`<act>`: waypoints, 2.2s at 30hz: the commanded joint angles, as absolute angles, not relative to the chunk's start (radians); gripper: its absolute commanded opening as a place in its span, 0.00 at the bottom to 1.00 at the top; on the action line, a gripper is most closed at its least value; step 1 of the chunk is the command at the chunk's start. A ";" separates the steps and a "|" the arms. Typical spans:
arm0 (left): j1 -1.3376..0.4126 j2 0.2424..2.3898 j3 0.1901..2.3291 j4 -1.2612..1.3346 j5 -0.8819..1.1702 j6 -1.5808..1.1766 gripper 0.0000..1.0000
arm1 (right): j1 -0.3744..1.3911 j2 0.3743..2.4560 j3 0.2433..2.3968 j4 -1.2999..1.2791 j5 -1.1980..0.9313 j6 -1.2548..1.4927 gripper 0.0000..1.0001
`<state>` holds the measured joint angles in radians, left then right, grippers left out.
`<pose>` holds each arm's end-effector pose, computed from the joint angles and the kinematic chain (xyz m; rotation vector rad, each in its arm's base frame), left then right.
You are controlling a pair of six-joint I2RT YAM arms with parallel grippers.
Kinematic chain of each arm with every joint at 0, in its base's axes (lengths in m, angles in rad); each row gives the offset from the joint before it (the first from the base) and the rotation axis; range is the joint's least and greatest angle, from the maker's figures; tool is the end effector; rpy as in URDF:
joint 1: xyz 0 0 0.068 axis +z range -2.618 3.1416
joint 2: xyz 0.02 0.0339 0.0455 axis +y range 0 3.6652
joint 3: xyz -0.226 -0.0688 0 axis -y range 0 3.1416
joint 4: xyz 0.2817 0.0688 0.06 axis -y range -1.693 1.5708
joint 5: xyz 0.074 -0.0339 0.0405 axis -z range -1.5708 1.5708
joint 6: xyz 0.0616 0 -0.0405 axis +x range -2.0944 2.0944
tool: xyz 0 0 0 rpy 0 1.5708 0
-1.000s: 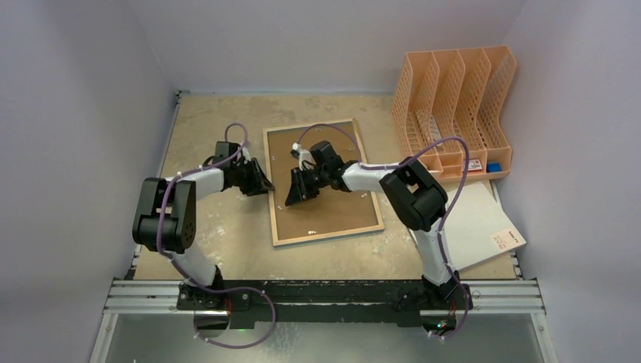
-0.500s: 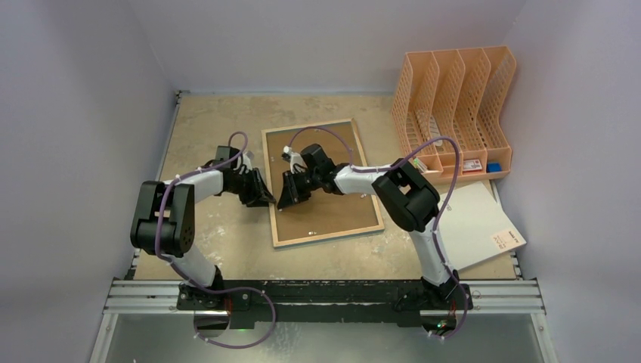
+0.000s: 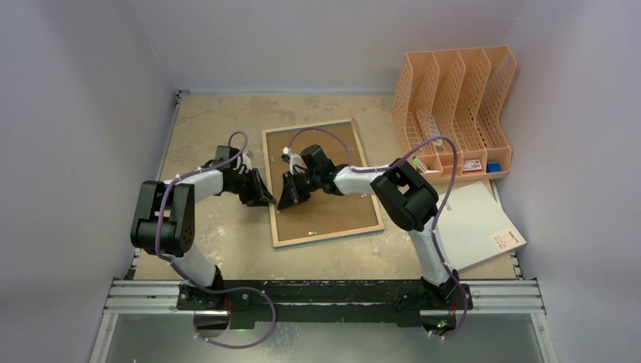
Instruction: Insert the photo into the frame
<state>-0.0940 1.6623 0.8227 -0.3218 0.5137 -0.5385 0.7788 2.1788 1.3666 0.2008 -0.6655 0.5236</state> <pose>0.3200 -0.0606 0.0518 -0.4656 2.7490 -0.8747 0.3197 0.3689 0.0655 -0.7275 2.3068 1.4051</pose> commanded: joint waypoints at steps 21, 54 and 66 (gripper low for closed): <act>-0.109 1.723 0.764 -0.346 0.486 -0.621 0.00 | 0.814 2.211 1.264 0.439 -0.617 0.555 0.13; -0.096 1.689 0.872 -0.308 0.487 -0.643 0.49 | 0.711 1.846 0.941 0.649 -0.377 0.626 0.36; -0.084 1.763 0.922 -0.174 0.389 -0.607 0.41 | 0.669 2.083 1.383 0.300 -0.362 0.641 0.42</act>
<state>-0.0917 1.7260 0.9070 -0.2481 0.4736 -0.6422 0.6724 1.9991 1.2312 0.4313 -0.3748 0.6308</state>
